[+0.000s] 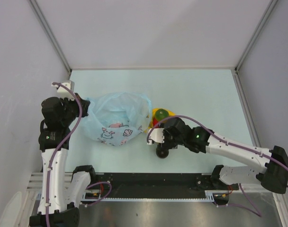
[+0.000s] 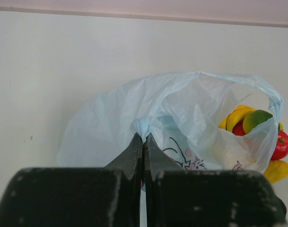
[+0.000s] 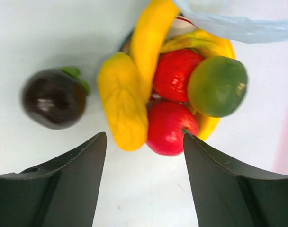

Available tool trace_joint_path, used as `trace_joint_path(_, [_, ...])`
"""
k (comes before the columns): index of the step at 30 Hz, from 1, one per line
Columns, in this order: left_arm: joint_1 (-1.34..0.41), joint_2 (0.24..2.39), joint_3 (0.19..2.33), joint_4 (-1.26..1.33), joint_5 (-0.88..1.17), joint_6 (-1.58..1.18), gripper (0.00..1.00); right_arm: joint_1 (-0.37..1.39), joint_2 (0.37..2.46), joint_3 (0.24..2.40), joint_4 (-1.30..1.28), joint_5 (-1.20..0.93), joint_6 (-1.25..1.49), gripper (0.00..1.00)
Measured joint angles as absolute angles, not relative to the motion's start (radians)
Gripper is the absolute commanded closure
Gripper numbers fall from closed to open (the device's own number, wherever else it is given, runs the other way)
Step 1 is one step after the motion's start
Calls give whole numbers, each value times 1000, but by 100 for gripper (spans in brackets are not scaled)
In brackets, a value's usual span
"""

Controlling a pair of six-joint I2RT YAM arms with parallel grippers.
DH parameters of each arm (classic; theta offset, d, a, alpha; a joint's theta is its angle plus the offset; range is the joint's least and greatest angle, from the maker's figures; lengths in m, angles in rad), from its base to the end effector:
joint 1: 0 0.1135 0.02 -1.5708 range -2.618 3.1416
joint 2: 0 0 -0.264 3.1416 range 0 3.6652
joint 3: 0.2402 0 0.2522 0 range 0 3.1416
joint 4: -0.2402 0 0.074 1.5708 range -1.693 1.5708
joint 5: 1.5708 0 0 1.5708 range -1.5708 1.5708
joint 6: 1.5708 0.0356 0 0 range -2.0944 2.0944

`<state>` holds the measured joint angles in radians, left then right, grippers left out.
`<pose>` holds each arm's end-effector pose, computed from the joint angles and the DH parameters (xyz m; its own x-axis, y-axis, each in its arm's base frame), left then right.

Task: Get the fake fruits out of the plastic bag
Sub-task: Place the fake fruit on the plate, then pick up the fake fruit from the center of the board.

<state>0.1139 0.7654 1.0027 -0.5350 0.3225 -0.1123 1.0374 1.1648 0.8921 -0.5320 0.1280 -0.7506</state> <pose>0.1569 0.0066 0.3807 -0.3112 -0.1426 -0.9396 0.1594 0.9668 -0.1995 0.1278 0.2074 0.2691 0.2839 -0.8497 -0.4443 -0.8416 0.0013 -0.5402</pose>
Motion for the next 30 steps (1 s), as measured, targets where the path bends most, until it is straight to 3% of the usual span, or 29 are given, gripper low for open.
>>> trace_joint_path(8, [114,763,995,-535,323,-116,100,1038,1240,897,-596,43,-706,35])
trace_joint_path(18, [114,759,995,-535,323,-116,100,1010,1250,897,-674,-186,-793,14])
trace_joint_path(30, [114,749,994,-549,326,-115,99,1002,1377,898,-656,-311,-902,13])
